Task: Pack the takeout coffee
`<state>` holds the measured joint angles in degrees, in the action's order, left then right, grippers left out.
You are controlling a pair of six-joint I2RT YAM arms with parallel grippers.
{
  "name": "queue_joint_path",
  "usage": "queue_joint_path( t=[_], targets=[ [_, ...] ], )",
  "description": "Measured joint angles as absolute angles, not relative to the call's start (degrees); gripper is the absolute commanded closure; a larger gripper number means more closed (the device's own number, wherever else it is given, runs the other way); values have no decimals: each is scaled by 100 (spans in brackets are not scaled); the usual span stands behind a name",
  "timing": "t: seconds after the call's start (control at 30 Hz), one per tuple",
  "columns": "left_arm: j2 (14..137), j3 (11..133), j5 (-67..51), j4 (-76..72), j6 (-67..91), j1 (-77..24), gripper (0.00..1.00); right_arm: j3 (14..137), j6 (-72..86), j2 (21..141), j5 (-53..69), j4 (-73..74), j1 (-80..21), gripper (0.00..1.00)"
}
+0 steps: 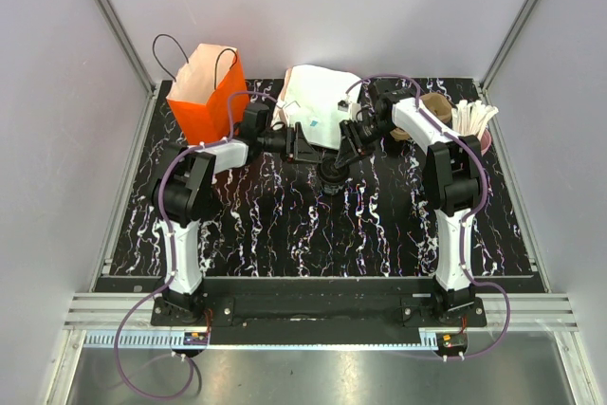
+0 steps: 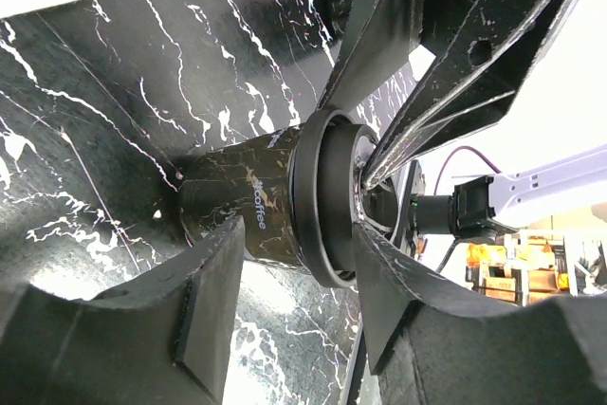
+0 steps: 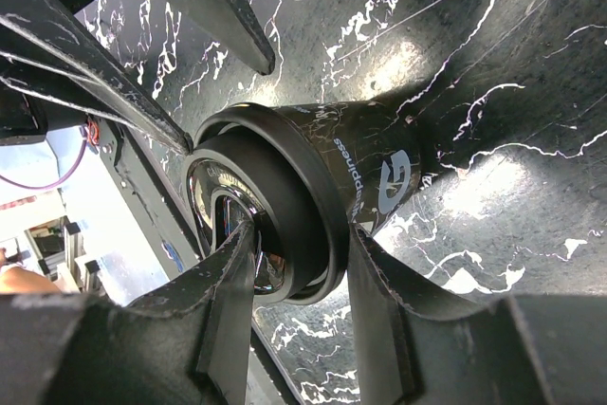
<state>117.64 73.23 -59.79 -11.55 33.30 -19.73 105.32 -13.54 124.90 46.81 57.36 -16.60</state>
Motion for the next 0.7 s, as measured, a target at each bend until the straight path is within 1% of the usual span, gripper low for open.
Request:
queue_joint_path(
  t=[0.13, 0.6, 0.7],
  targets=[
    [11764, 7323, -5983, -1153, 3304, -1973, 52, 10532, -1398, 12490, 4683, 5760, -1660, 81],
    [11935, 7367, -6038, -1059, 3264, -1973, 52, 10565, -1695, 12554, 4827, 6016, -1660, 81],
    [11937, 7389, -6047, -1037, 3260, -1968, 54, 10575, -1747, 12564, 4860, 6042, -1660, 81]
  ],
)
